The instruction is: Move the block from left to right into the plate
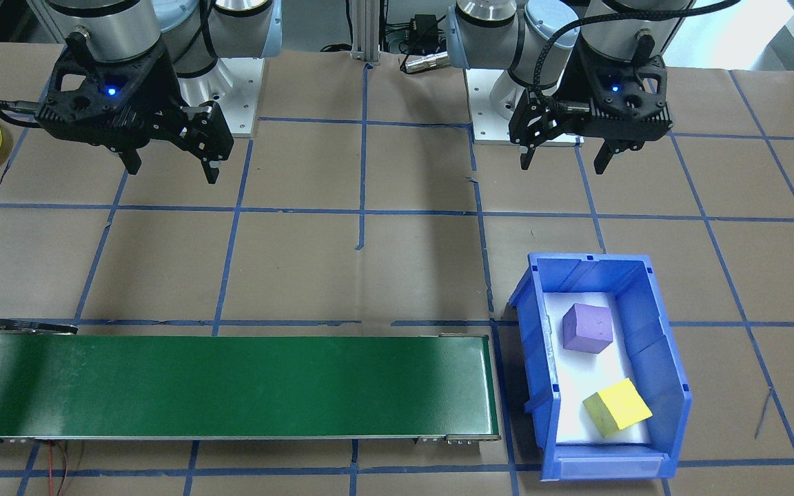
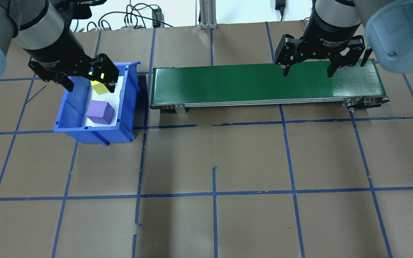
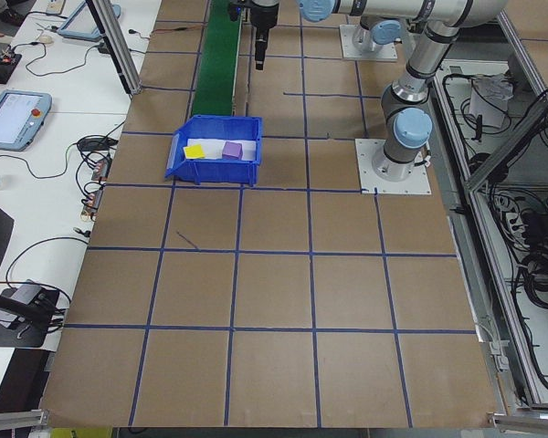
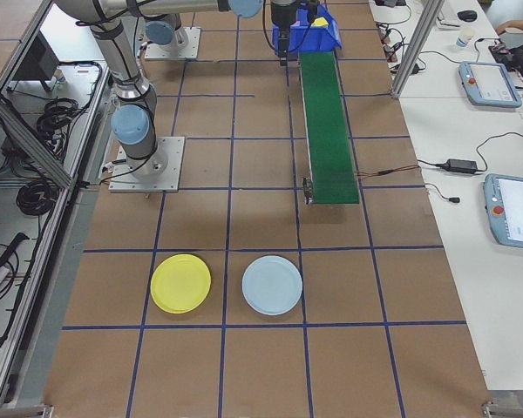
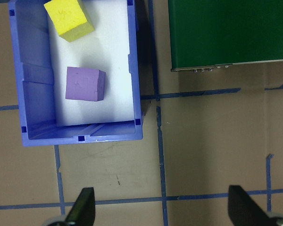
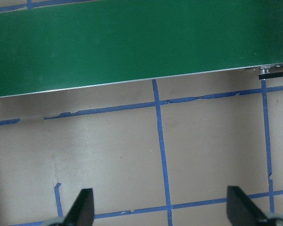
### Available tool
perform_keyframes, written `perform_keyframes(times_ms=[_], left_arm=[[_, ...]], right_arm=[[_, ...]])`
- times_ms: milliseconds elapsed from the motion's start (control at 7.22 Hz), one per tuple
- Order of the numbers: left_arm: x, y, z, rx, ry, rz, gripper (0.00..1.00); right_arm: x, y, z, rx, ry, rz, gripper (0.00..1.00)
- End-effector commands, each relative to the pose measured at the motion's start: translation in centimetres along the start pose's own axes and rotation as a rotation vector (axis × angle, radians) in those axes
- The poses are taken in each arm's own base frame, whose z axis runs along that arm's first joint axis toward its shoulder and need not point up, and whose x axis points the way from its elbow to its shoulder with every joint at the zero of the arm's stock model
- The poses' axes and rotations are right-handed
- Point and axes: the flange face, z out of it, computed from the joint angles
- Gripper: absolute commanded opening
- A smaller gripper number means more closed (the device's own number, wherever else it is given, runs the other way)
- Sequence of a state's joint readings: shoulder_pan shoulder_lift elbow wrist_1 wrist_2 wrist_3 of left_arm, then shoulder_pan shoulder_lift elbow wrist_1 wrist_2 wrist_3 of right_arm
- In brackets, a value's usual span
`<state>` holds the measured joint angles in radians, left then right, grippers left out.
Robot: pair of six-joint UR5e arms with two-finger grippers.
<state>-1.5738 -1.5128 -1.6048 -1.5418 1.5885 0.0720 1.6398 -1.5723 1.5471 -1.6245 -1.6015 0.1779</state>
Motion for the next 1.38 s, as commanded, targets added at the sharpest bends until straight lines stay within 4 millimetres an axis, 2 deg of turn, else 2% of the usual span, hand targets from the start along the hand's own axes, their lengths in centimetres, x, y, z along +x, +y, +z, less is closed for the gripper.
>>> perform_keyframes(times_ms=[0, 277, 415, 554, 692, 969, 1246], left_arm=[[0.4, 0.2, 1.0, -0.016, 0.004, 0.008, 1.0], [-1.0, -0.1, -0.4, 0.017, -0.018, -0.003, 1.0], [-3.5, -0.9, -0.1, 0.025, -0.017, -0.05, 1.0], [-7.1, -2.5, 1.3, 0.055, -0.021, -0.072, 1.0], [-9.7, -4.4, 3.3, 0.057, -0.026, -0.036, 1.0], [-11.0, -7.8, 7.9, 0.054, -0.029, -0.004, 1.0], [-11.5, -9.7, 12.9, -0.016, -0.011, 0.071, 1.0]], right_arm=[[0.0, 0.0, 0.0, -0.001, 0.0, 0.0, 1.0], [0.0, 0.1, 0.0, 0.001, 0.0, 0.0, 1.0], [0.0, 0.1, 0.0, 0.001, 0.0, 0.0, 1.0], [0.0, 0.1, 0.0, 0.001, 0.0, 0.0, 1.0], [0.0, 0.1, 0.0, 0.001, 0.0, 0.0, 1.0], [0.1, 0.0, 0.0, -0.001, 0.0, 0.0, 1.0], [0.1, 0.0, 0.1, -0.002, 0.001, 0.0, 1.0]])
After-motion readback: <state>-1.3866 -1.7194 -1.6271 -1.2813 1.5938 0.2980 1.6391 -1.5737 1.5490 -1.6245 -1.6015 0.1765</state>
